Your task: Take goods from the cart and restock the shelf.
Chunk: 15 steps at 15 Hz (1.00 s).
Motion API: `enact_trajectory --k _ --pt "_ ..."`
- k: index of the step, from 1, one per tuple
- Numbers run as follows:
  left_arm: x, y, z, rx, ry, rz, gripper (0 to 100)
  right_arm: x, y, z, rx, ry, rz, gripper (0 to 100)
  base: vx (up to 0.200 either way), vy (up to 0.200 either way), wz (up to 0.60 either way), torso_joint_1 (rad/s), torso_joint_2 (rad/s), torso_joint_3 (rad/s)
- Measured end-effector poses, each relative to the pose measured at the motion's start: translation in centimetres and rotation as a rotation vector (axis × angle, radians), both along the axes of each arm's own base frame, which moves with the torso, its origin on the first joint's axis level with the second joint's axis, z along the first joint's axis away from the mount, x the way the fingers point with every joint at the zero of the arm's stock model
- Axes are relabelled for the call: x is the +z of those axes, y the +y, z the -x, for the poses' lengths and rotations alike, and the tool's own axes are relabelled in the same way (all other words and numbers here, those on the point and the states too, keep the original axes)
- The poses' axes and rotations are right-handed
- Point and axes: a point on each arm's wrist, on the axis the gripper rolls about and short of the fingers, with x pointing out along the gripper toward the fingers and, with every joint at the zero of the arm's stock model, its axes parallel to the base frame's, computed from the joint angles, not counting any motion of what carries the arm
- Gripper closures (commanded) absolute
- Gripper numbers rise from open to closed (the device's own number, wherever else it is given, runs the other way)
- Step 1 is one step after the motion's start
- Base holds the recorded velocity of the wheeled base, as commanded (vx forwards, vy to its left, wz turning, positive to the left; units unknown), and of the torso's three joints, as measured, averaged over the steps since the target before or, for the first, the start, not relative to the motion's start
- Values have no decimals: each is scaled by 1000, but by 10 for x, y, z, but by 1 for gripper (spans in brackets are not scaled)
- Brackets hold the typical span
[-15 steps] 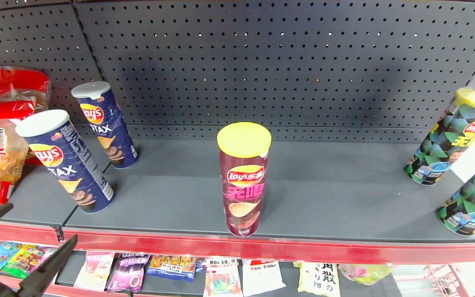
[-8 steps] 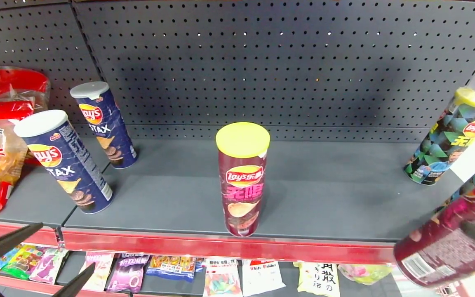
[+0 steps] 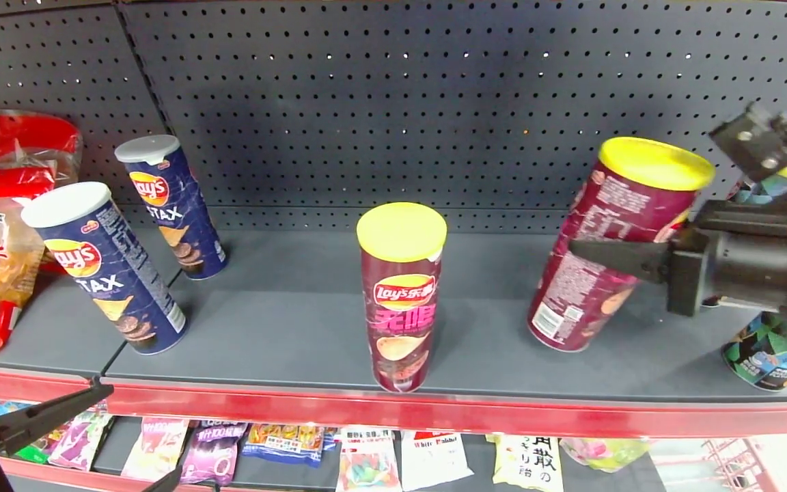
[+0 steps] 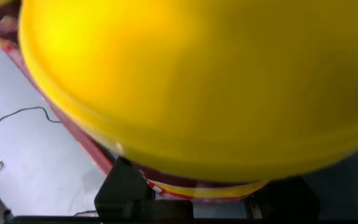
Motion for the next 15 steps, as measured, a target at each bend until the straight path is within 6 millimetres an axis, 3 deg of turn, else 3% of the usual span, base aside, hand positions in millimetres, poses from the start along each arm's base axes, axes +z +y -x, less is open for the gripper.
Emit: enact_trajectory --k 5,9,15 --pt "1 -1 -3 -2 7 -3 0 -3 47 -58 60 -6 -1 100 0 0 0 0 0 0" --pt "7 -3 -8 -3 3 -1 0 -16 72 -84 93 22 13 100 0 0 0 0 0 0" --pt "7 -4 -9 1 7 -5 0 -25 88 -111 96 21 12 100 0 0 0 0 0 0"
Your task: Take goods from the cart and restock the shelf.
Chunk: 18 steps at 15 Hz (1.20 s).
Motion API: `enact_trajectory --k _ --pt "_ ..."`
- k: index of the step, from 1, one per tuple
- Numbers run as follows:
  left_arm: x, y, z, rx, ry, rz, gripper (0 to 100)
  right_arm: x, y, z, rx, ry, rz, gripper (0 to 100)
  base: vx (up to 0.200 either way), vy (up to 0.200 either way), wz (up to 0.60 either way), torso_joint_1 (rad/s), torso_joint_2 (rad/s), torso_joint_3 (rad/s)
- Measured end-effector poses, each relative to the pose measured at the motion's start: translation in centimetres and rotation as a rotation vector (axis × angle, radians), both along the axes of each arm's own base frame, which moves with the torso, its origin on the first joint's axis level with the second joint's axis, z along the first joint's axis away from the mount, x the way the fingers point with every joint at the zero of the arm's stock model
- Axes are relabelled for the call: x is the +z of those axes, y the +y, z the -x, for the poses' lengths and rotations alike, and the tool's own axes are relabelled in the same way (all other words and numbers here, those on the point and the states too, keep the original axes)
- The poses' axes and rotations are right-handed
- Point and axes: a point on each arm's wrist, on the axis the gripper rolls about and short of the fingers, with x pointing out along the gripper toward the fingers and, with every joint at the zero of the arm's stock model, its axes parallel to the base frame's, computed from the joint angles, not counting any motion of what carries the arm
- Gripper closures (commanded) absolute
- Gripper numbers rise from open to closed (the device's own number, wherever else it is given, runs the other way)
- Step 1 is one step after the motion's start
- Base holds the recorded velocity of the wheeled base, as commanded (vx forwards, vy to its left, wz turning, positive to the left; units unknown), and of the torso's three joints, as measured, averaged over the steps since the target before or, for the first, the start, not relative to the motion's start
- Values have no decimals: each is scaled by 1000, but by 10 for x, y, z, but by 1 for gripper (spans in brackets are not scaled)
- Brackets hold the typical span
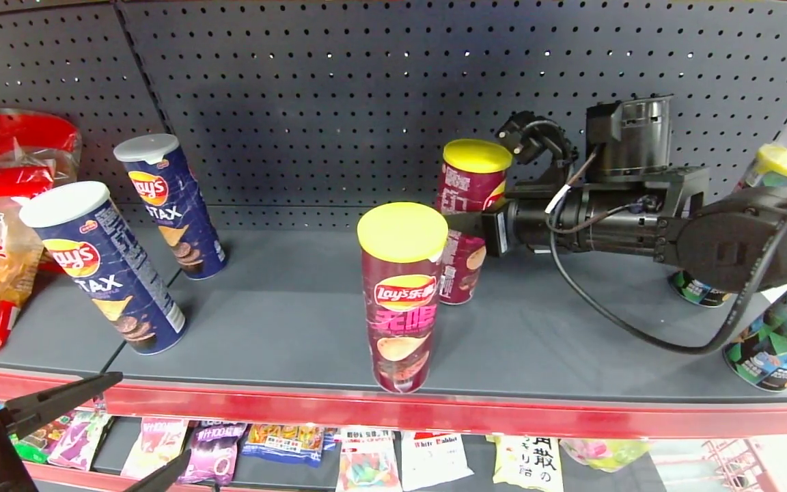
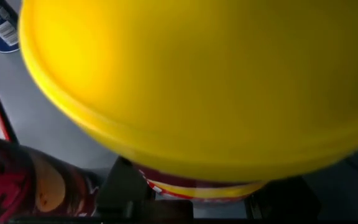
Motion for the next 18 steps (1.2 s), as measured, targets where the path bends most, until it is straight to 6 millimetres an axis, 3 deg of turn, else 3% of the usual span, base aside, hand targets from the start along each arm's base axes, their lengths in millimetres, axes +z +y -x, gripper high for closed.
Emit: enact_trajectory --k 7,8,14,18 --pt "0 0 0 1 1 0 0 -9 12 -11 14 -3 0 100 0 0 0 0 0 0" --pt "0 0 0 1 1 0 0 -11 13 -11 16 0 1 0 0 0 0 0 0 0" --pt "-2 0 0 2 16 -1 0 -14 17 -9 9 12 12 0 0 0 0 0 0 0" --pt "-2 -1 -3 4 37 -7 0 -16 6 9 -15 36 31 0 0 0 0 0 0 0"
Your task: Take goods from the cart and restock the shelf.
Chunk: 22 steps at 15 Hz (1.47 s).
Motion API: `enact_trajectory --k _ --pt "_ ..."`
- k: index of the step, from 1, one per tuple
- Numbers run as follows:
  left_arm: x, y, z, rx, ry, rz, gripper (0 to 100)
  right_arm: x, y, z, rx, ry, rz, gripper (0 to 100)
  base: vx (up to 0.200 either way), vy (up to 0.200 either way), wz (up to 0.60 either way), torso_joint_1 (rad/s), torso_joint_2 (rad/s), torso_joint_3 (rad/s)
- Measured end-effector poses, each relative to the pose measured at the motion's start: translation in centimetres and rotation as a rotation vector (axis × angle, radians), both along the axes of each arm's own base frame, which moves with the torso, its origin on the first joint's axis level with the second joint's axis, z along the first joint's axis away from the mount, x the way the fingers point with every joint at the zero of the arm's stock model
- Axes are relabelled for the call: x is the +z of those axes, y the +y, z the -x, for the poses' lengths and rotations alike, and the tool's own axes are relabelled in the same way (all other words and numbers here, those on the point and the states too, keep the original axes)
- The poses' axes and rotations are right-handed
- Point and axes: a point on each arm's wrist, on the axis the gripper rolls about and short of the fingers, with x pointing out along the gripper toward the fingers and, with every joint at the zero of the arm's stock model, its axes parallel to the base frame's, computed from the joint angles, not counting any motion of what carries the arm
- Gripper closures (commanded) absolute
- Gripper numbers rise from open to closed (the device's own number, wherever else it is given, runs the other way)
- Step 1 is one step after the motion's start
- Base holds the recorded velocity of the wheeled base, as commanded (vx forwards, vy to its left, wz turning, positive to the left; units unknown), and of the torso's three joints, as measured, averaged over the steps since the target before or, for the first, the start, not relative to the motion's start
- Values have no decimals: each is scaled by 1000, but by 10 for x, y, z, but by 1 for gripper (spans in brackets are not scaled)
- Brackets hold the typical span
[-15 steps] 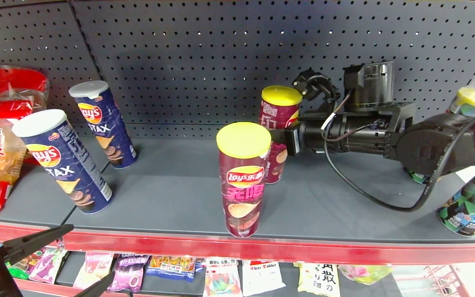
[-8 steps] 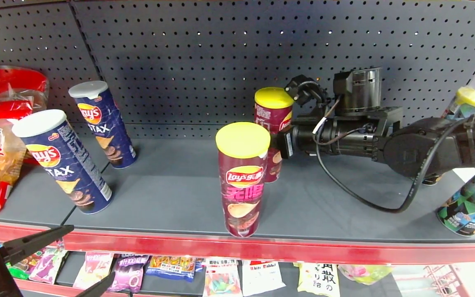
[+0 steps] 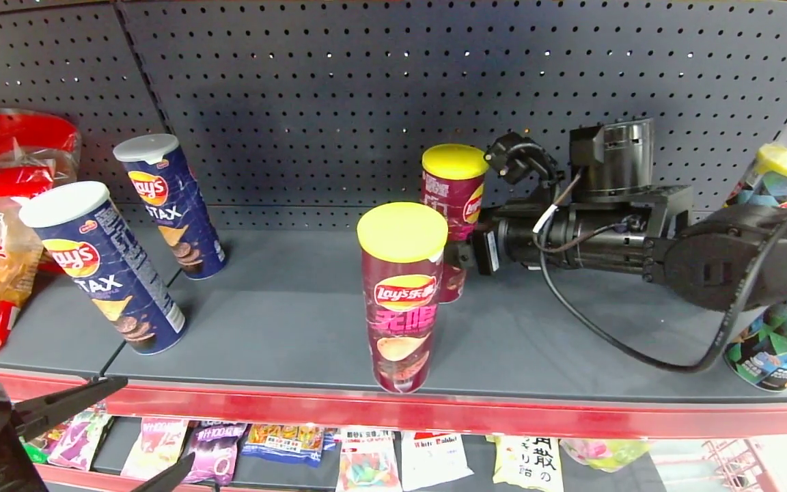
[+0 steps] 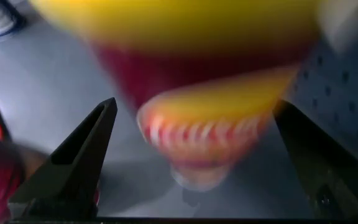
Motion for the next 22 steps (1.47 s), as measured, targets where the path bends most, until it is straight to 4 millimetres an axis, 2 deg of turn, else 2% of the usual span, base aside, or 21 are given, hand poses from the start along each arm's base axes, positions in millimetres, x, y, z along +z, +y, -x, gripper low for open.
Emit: enact_trajectory --k 5,7,13,17,20,22 --pt "6 -5 -14 4 23 -6 0 1 -24 40 -21 20 18 0 0 0 0 0 0 0" --pt "7 -9 -23 6 48 -12 0 -4 -39 63 -34 41 36 0 0 0 0 0 0 0" --pt "6 -21 -56 20 131 -41 0 -21 -107 175 -54 14 24 0 0 0 0 0 0 0" --pt "8 -36 -88 -1 157 -51 0 -42 -155 247 -147 -31 4 0 0 0 0 0 0 0" --pt "6 -60 -110 -66 183 -61 0 -56 -181 289 -321 -65 -37 0 0 0 0 0 0 0" --pt "2 -72 -118 -89 211 -58 0 -63 -187 305 -449 -98 -79 0 0 0 0 0 0 0"
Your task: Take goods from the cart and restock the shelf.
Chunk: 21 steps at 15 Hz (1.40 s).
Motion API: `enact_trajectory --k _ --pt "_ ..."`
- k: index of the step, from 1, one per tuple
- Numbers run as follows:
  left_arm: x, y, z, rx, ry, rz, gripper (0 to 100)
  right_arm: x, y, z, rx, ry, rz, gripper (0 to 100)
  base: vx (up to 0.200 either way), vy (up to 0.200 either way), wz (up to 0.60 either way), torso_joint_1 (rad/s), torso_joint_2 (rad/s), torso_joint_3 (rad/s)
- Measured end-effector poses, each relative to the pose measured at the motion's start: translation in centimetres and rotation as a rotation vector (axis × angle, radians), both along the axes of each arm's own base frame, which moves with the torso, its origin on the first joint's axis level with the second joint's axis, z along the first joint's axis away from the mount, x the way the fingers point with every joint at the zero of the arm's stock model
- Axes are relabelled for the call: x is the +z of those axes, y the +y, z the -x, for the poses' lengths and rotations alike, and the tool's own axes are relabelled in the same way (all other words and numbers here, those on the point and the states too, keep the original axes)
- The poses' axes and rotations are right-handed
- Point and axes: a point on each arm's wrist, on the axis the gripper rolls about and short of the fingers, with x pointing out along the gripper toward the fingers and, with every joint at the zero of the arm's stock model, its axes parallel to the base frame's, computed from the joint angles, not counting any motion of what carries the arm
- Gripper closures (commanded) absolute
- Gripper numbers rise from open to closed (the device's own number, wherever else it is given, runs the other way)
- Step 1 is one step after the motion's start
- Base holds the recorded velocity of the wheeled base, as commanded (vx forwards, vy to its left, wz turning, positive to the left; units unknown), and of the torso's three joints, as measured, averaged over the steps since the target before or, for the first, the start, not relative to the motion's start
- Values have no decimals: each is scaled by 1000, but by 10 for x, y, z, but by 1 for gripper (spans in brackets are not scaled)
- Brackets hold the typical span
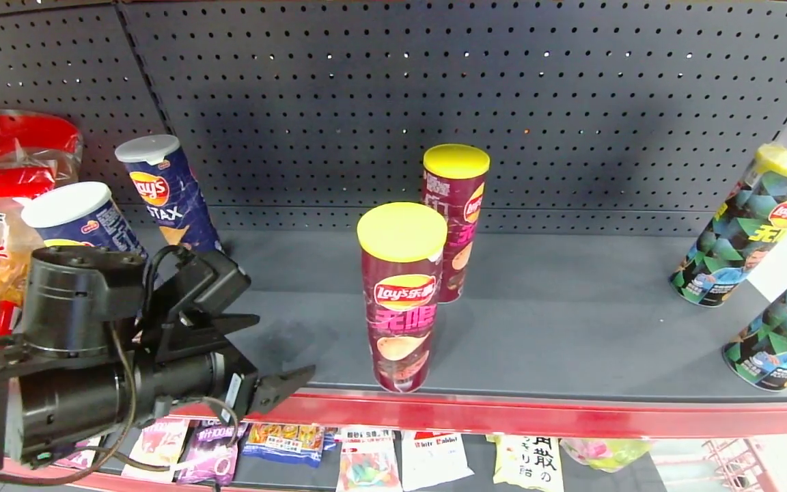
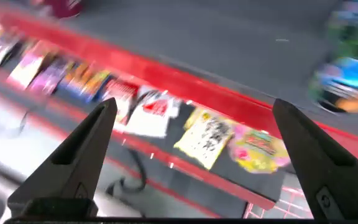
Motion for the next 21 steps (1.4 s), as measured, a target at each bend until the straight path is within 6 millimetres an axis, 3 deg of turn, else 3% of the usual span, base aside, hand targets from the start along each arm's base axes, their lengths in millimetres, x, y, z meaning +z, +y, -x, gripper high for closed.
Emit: enact_trajectory --k 7,21 --pt "-8 -35 -35 -45 27 -12 0 -5 -3 17 -84 -97 -33 0 0 0 0 0 0 0" --pt "-20 -71 -62 -99 20 -5 0 -5 -4 18 -85 -104 -36 0 0 0 0 0 0 0"
